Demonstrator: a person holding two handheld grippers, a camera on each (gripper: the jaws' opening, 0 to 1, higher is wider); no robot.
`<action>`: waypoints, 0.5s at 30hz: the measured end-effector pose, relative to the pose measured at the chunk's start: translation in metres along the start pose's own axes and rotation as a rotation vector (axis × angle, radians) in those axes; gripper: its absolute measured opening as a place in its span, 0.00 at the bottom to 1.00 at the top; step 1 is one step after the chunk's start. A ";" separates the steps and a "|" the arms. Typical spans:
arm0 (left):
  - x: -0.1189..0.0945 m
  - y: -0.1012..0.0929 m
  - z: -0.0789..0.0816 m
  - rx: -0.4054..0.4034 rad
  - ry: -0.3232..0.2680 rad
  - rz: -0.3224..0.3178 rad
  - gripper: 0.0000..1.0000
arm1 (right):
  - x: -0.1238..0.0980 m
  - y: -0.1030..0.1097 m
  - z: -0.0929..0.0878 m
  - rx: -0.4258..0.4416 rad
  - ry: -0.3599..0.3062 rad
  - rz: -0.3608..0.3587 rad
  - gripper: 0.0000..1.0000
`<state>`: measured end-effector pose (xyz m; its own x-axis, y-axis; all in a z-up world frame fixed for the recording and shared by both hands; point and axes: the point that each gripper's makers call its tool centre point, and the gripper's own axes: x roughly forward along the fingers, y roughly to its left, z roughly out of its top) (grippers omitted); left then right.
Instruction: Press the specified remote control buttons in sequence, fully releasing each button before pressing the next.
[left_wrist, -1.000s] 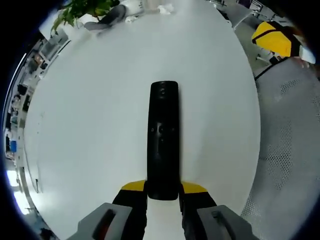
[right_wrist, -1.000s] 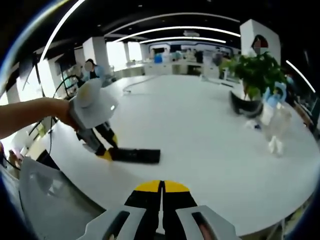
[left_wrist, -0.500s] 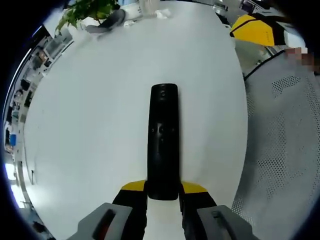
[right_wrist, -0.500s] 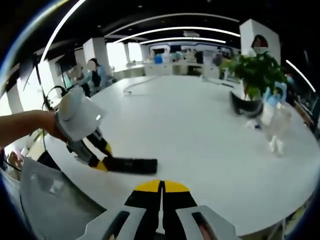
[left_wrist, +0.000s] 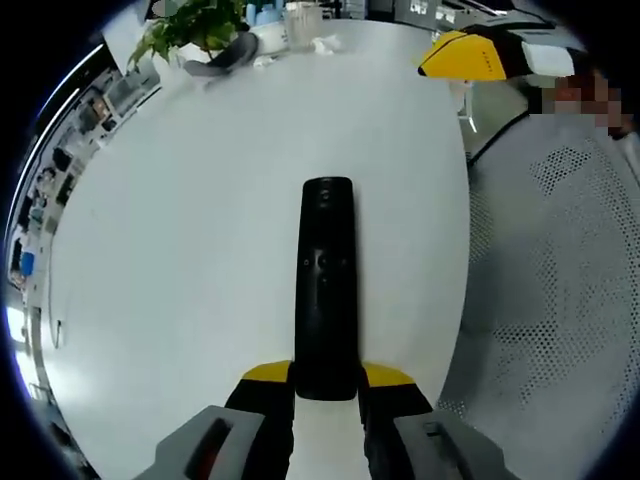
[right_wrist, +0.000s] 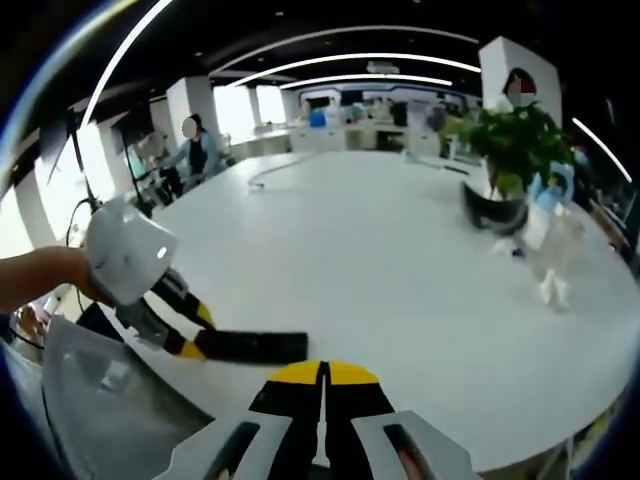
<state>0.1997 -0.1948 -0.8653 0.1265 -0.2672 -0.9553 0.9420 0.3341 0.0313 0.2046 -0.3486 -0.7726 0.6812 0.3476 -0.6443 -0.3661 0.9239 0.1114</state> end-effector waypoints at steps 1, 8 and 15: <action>0.000 -0.001 0.000 -0.006 -0.004 0.002 0.24 | 0.000 0.000 0.000 -0.002 0.003 0.001 0.00; -0.003 -0.016 -0.005 -0.029 -0.038 0.006 0.24 | 0.003 0.002 -0.005 -0.016 0.029 0.004 0.00; -0.003 -0.021 -0.005 -0.027 -0.050 0.005 0.24 | 0.005 0.005 -0.009 -0.052 0.059 0.012 0.00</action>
<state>0.1780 -0.1966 -0.8644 0.1473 -0.3104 -0.9391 0.9328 0.3593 0.0275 0.2004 -0.3435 -0.7818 0.6385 0.3474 -0.6867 -0.4077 0.9095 0.0810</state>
